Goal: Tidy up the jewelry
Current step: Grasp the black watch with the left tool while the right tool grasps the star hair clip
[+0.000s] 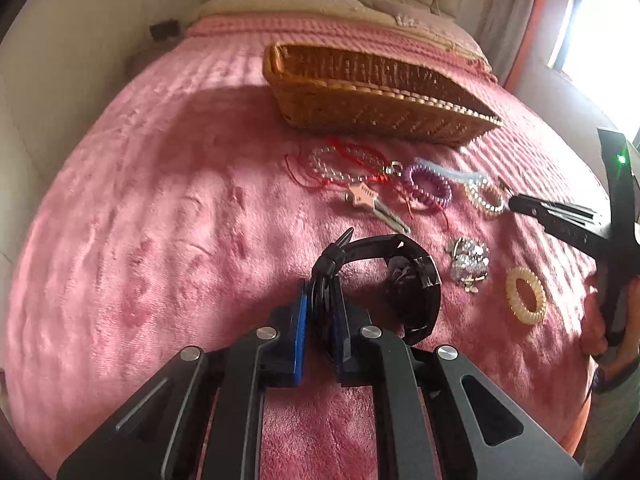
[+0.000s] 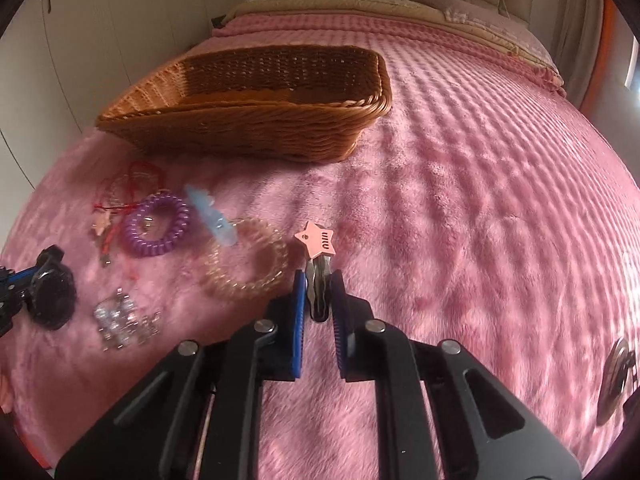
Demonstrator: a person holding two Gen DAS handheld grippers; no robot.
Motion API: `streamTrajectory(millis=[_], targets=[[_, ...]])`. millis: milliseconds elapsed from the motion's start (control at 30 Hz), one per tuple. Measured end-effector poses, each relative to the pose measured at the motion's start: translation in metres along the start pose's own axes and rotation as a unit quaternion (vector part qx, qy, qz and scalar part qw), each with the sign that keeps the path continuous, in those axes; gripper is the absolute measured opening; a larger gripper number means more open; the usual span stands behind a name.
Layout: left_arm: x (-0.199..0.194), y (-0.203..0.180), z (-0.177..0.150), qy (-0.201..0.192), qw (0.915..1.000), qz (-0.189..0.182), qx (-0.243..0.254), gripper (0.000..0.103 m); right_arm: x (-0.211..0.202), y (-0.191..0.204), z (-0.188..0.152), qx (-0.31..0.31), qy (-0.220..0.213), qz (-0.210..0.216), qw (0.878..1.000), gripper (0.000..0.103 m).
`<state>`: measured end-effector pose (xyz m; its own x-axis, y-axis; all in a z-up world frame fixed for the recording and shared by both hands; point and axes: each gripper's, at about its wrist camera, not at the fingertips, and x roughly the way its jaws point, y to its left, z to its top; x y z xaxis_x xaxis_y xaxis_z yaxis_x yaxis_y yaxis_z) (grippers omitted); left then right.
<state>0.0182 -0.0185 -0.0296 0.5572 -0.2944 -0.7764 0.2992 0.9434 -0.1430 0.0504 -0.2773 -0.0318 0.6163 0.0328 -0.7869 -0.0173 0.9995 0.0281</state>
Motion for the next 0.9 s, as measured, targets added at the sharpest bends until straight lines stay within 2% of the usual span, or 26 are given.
streamTrajectory(millis=[67, 133, 200, 267, 400, 433, 533, 567, 600, 633, 700, 800, 867, 900], targets=[[-0.007, 0.001, 0.002, -0.013, 0.9999, -0.006, -0.007, 0.008, -0.011, 0.002, -0.002, 0.004, -0.01, 0.005, 1.0, 0.01], [-0.015, 0.0, 0.006, -0.03, 0.9995, -0.005, -0.007, 0.008, -0.023, 0.005, -0.002, 0.003, -0.021, 0.009, 1.0, 0.003], [-0.023, -0.002, 0.014, -0.045, 0.999, -0.004, -0.005, 0.008, -0.036, 0.01, 0.001, -0.004, -0.035, 0.007, 0.999, 0.003], [-0.027, -0.004, 0.022, -0.053, 0.9985, -0.009, -0.005, 0.008, -0.04, 0.015, 0.007, -0.016, -0.035, -0.006, 0.999, 0.003], [-0.027, -0.007, 0.028, -0.057, 0.9983, -0.008, 0.004, 0.008, -0.037, 0.008, 0.004, -0.016, -0.028, -0.002, 0.999, 0.003], [-0.025, -0.008, 0.028, -0.056, 0.9984, -0.007, 0.007, 0.008, -0.034, 0.002, 0.001, -0.009, -0.021, 0.004, 1.0, 0.003], [-0.021, -0.011, 0.023, -0.05, 0.9986, -0.008, 0.011, 0.009, -0.03, -0.015, -0.011, 0.025, 0.001, 0.068, 0.997, 0.004], [-0.02, -0.01, 0.021, -0.048, 0.9987, -0.009, 0.011, 0.01, -0.027, -0.017, -0.014, 0.035, 0.008, 0.085, 0.996, 0.005], [-0.019, -0.011, 0.02, -0.047, 0.9988, -0.01, 0.011, 0.011, -0.026, -0.017, -0.016, 0.04, 0.011, 0.091, 0.995, 0.012], [-0.017, -0.012, 0.019, -0.046, 0.9988, -0.01, 0.012, 0.013, -0.023, -0.016, -0.018, 0.04, 0.014, 0.084, 0.996, 0.021], [-0.016, -0.014, 0.018, -0.042, 0.999, -0.011, 0.012, 0.014, -0.015, -0.01, -0.02, 0.033, 0.02, 0.064, 0.997, 0.031], [-0.018, -0.016, 0.016, -0.042, 0.9989, -0.012, 0.016, 0.016, -0.003, -0.002, -0.02, 0.024, 0.029, 0.046, 0.998, 0.031], [-0.019, -0.017, 0.015, -0.045, 0.9988, -0.011, 0.018, 0.017, -0.003, 0.003, -0.019, 0.015, 0.026, 0.026, 0.999, 0.025], [-0.02, -0.016, 0.016, -0.047, 0.9987, -0.012, 0.018, 0.017, -0.005, 0.006, -0.018, 0.01, 0.022, 0.02, 1.0, 0.006]])
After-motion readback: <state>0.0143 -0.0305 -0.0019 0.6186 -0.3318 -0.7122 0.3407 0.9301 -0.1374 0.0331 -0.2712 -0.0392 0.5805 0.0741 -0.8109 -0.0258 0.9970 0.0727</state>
